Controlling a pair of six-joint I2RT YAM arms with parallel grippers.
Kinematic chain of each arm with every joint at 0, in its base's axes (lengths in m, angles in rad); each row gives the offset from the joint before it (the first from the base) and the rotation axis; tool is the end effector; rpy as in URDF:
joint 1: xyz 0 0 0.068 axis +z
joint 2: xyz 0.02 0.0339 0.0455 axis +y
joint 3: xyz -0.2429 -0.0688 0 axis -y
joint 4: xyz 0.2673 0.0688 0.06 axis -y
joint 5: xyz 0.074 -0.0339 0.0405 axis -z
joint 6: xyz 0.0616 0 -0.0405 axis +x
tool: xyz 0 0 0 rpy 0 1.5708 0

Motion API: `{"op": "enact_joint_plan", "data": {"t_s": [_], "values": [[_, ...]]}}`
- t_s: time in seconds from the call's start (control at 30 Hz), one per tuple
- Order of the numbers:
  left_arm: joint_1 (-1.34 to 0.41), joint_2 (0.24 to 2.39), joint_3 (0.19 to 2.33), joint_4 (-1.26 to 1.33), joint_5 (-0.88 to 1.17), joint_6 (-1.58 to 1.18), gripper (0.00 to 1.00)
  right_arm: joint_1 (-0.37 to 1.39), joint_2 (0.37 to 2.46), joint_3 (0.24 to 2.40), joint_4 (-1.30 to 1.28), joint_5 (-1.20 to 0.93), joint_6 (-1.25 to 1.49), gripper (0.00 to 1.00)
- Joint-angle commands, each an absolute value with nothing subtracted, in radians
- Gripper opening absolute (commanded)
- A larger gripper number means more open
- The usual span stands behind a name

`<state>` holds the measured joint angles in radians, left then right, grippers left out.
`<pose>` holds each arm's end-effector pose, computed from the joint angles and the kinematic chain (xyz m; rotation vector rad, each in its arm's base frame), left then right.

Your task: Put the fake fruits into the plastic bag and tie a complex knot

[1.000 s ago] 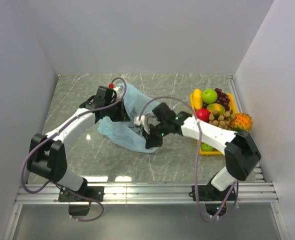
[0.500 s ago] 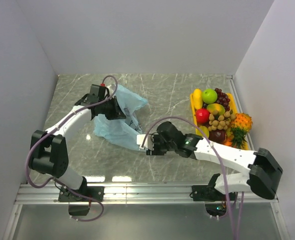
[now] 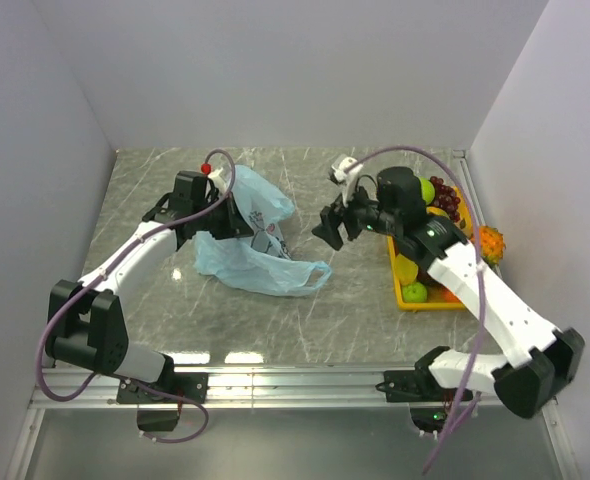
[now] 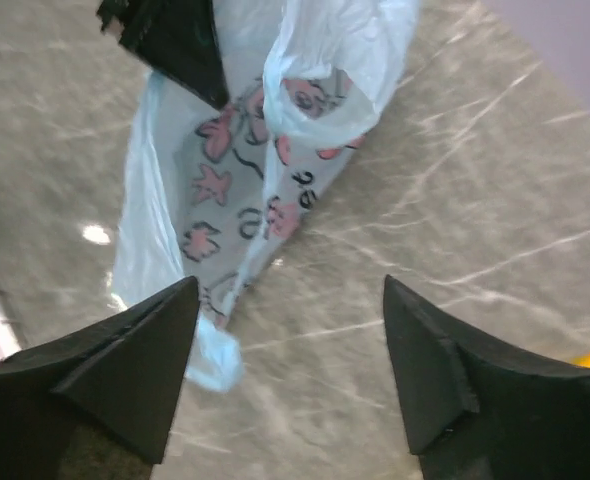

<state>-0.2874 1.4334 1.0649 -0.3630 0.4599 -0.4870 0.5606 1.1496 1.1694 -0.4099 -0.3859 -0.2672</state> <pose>0.3316 -0.1265 0.2275 0.0102 2.3866 -0.9144 0.2485 0.1834 0.3506 -1.0217 1.6889 0.5700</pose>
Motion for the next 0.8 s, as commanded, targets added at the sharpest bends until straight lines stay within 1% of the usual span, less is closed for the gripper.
{"op": "enact_joint_plan", "data": {"t_s": [0.0,0.07,0.1,0.17,0.23,0.27,0.4,0.43,0.47,0.5,0.53,0.57,0.6,0.63,0.67,0.7,0.77], "values": [[-0.299,1.41,1.074,-0.321,0.505,-0.471,0.0,0.558,1.259,1.246,-0.434,-0.458,-0.056,0.83],[-0.302,1.414,1.08,-0.321,0.518,-0.477,0.0,0.561,1.305,1.244,-0.341,-0.514,0.048,0.94],[-0.304,1.416,1.083,-0.321,0.525,-0.474,0.0,0.571,1.356,1.253,-0.3,-0.518,0.061,0.95],[-0.314,1.413,1.083,-0.325,0.528,-0.457,0.0,0.589,1.422,1.297,-0.278,-0.508,0.069,0.96],[-0.325,1.407,1.081,-0.34,0.516,-0.449,0.0,0.586,1.535,1.345,-0.271,-0.517,0.075,0.96],[-0.325,1.405,1.08,-0.342,0.506,-0.452,0.0,0.586,1.57,1.408,-0.287,-0.528,0.049,0.96],[-0.328,1.397,1.065,-0.345,0.517,-0.439,0.0,0.563,1.666,1.485,-0.262,-0.583,0.012,0.95],[-0.328,1.404,1.065,-0.348,0.531,-0.431,0.0,0.561,1.677,1.5,-0.267,-0.591,0.009,0.86],[-0.33,1.404,1.069,-0.353,0.56,-0.405,0.0,0.56,1.687,1.532,-0.273,-0.594,-0.039,0.71],[-0.33,1.404,1.072,-0.36,0.574,-0.387,0.0,0.555,1.712,1.546,-0.282,-0.589,-0.051,0.56],[-0.33,1.398,1.075,-0.371,0.59,-0.362,0.0,0.546,1.727,1.563,-0.294,-0.588,-0.06,0.34],[-0.33,1.394,1.08,-0.411,0.638,-0.289,0.0,0.52,1.742,1.6,-0.31,-0.588,-0.087,0.21],[-0.328,1.391,1.086,-0.443,0.661,-0.237,0.0,0.5,1.776,1.621,-0.336,-0.568,-0.103,0.03],[-0.327,1.388,1.089,-0.486,0.681,-0.185,0.0,0.477,1.79,1.638,-0.337,-0.554,-0.113,0.0],[-0.324,1.384,1.085,-0.55,0.702,-0.088,0.0,0.453,1.805,1.673,-0.337,-0.548,-0.135,0.0],[-0.321,1.378,1.077,-0.575,0.693,-0.057,0.0,0.399,1.839,1.696,-0.345,-0.534,-0.141,0.0],[-0.307,1.355,1.054,-0.604,0.677,0.033,0.0,0.356,1.88,1.784,-0.382,-0.54,-0.162,0.0]]}}
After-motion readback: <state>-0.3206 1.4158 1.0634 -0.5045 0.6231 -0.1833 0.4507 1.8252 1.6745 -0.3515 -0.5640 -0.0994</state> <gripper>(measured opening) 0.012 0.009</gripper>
